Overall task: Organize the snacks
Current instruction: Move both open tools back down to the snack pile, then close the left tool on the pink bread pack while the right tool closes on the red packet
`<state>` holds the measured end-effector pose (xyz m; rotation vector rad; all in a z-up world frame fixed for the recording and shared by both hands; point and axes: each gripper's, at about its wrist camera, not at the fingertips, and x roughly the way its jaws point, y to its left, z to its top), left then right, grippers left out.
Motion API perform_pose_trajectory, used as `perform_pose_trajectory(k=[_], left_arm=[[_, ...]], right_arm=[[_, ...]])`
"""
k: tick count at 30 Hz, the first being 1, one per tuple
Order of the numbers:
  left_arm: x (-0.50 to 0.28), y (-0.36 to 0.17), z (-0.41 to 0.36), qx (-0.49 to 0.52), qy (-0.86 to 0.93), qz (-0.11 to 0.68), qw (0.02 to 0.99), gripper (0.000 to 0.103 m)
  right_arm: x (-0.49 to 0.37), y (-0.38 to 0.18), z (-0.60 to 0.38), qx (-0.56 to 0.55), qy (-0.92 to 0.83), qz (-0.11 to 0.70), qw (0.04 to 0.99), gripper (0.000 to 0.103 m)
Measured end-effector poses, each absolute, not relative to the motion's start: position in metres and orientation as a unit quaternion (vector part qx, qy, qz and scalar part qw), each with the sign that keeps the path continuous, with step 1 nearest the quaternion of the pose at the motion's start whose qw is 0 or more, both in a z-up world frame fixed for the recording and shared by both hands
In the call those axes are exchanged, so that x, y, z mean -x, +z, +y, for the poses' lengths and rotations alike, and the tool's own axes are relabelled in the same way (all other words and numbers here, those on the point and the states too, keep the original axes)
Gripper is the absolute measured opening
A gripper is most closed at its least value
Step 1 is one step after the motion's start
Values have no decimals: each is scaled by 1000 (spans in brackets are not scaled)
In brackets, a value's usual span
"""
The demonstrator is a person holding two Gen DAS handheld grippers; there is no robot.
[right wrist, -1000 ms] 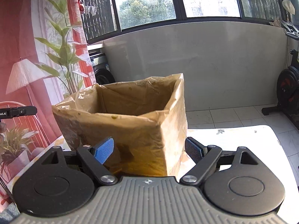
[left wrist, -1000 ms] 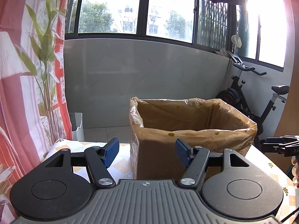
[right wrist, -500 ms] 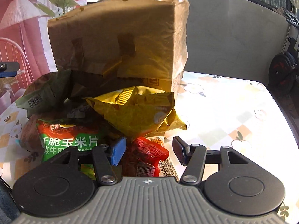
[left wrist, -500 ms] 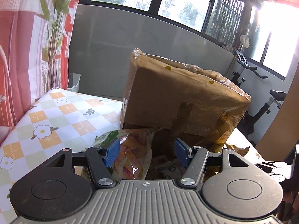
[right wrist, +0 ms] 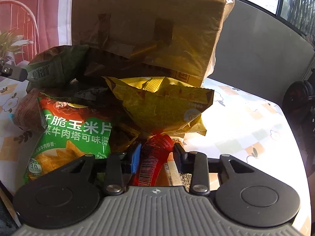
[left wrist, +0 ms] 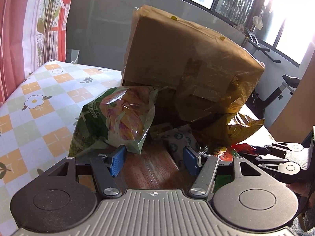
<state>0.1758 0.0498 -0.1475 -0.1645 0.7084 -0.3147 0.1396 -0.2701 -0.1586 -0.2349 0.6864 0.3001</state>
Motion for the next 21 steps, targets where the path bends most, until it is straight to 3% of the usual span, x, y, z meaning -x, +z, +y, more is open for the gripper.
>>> perform_pose_trajectory(k=[10,17,21], left_arm=[[-187,-167,41,68,-148,385,908,67],[-197,-174,35,79,-119,401,905,87],[-205,-184,26,57,-117,413,902,89]], right_arm=[[-141,-165,-263,52,182,354,916,31],[-141,-163,-269,46,178,356,916,31],[-140,-162,-270,46,179,351,918,30]])
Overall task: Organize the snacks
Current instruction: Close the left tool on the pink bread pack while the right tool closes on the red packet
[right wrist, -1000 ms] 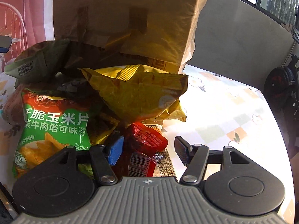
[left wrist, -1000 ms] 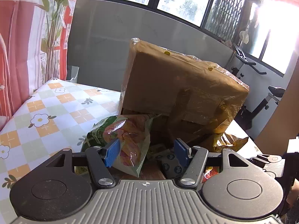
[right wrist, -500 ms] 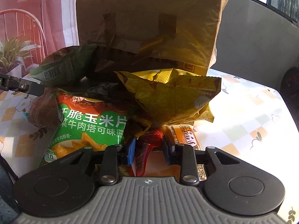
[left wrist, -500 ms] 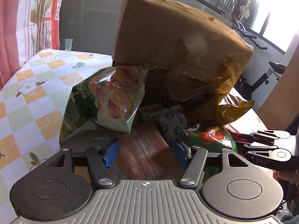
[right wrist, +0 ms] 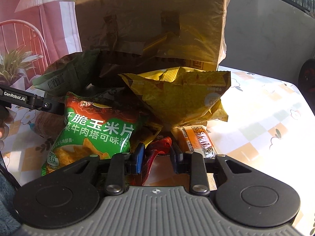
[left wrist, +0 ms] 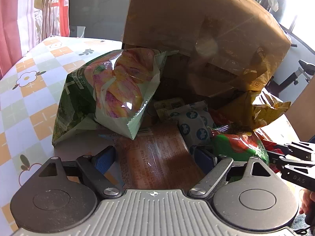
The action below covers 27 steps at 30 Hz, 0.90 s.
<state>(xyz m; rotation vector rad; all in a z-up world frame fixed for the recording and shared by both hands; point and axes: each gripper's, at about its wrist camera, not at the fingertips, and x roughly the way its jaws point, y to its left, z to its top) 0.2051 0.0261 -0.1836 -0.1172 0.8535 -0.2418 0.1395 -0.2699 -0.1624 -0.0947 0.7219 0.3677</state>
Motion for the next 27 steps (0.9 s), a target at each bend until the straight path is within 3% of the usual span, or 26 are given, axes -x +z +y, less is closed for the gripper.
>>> perform_pose_trajectory(k=[8,14,27], left_arm=[[-203,-191,14,22,-107,400,910,90],[-195,-188,18,33,-117,400,908,81],[-180,-178,32,49,-125,400,906,79]], right_arm=[[-138,-163,-277,31,171,351,920,30],[-138,-165,-282,14,166,355,920,30],[-135,-159,-286,9,153,348,925,30]])
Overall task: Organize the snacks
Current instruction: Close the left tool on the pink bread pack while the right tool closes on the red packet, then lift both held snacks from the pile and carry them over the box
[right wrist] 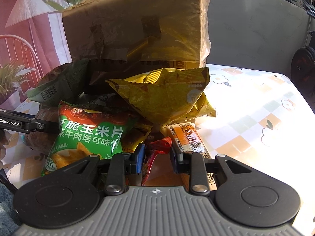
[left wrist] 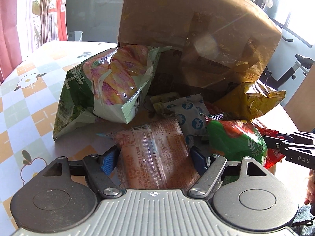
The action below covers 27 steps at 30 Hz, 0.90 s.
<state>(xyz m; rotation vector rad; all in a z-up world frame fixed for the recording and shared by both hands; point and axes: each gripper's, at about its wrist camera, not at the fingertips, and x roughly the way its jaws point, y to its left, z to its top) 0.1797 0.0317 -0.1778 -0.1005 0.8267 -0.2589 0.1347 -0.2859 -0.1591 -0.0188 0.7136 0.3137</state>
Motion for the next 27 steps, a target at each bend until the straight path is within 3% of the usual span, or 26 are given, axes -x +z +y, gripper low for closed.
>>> perform_pose_trajectory(k=[27], left_arm=[[-152,-155,40,41,-140,339,929,78]], right_arm=[[-128,-146,-288,27,140,320,937,30]])
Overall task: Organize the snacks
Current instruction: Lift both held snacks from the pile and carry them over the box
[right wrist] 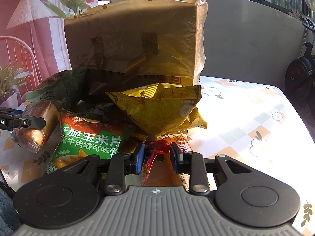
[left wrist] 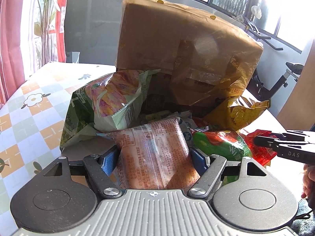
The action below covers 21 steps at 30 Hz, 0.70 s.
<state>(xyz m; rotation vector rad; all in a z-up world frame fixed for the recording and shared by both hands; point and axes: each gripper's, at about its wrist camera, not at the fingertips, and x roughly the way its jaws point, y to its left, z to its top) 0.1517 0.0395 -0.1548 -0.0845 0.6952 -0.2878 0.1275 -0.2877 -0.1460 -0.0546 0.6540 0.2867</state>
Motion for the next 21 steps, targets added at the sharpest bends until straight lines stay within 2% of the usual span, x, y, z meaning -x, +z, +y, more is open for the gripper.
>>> perform_pose_trajectory(k=[21], left_arm=[[-134,-136,31,37,-139,284,948,78]], right_arm=[[-114,-123,-285,34,145,280,948,30]])
